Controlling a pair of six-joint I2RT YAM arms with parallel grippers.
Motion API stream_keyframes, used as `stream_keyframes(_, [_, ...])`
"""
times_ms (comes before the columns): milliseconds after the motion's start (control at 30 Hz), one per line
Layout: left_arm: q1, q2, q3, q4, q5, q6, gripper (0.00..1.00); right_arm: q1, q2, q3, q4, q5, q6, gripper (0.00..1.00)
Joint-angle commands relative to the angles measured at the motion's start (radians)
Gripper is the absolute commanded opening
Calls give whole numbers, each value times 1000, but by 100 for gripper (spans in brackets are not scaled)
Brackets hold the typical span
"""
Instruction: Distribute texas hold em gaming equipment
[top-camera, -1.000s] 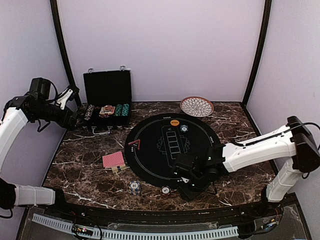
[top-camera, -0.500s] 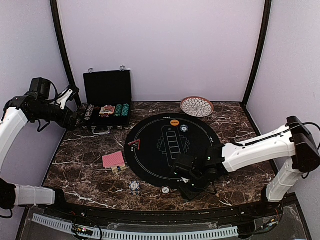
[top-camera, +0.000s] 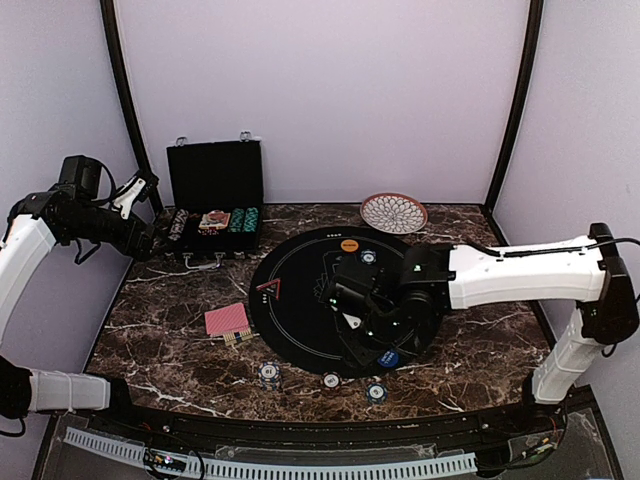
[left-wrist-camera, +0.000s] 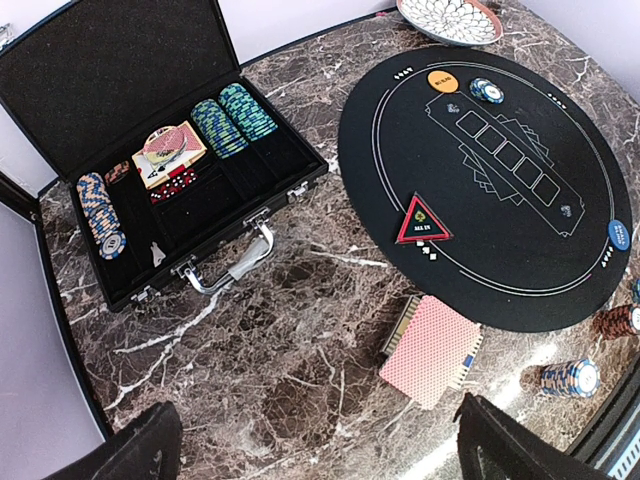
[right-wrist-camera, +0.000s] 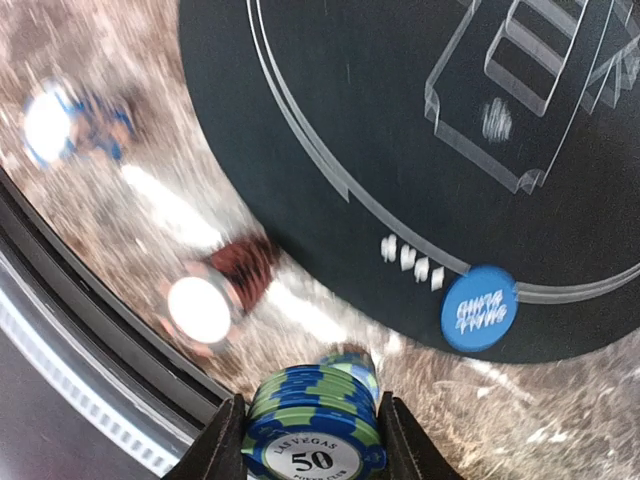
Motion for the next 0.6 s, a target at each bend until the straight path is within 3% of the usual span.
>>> stream_keyframes(0, [6,-18,20,-18,18,2,99,-49,82,146,-17,50,-56,9])
stream_keyframes(567, [6,-27,18,-19,32,-1,99,-190,711,844,38,11,-194,8])
